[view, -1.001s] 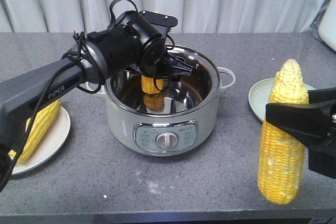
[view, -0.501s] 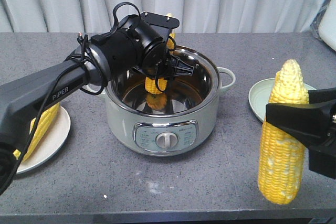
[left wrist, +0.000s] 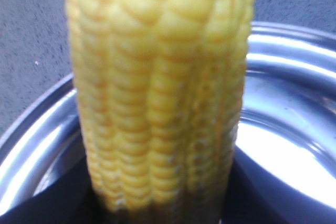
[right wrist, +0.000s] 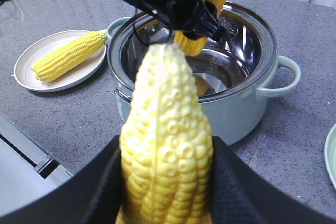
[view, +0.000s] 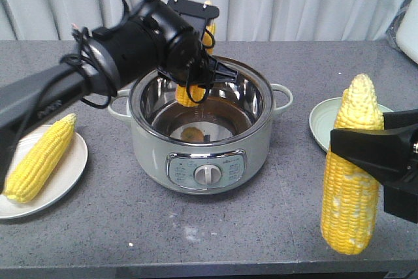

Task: Distribute corn equally
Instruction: 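Lift the last cob out of the pot and hold it upright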

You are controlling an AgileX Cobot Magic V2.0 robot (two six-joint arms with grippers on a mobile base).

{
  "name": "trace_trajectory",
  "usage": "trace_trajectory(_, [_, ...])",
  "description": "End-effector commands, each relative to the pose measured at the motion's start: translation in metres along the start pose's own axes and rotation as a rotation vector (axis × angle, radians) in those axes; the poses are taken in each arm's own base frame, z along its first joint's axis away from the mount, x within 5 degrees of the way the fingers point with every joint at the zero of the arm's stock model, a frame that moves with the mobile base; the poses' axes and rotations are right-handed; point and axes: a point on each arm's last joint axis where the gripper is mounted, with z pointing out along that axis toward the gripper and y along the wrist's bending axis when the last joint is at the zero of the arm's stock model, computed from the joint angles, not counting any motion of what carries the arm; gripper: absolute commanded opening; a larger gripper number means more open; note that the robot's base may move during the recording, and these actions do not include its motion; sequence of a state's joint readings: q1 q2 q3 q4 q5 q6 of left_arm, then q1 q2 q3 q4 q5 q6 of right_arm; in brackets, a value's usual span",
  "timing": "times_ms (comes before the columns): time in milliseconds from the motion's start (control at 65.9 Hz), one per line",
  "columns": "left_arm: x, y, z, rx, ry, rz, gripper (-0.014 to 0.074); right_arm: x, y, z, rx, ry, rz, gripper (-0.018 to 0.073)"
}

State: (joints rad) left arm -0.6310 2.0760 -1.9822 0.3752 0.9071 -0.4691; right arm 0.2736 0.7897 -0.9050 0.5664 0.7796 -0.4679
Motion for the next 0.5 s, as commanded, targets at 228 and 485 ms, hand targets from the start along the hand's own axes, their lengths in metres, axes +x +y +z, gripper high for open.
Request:
trace_trajectory(228, [-0.030, 0.014, -0.115, 0.233, -0.168, 0.122, 0.0300, -0.012, 0.001, -0.006, 0.013, -0.086, 0.003, 0.0194])
trace_trajectory(485, [-0.026, 0.031, -0.158, 0.392, -0.206, 0.174, 0.0300, -0.011, 0.001, -0.006, 0.010, -0.080, 0.002, 0.0194])
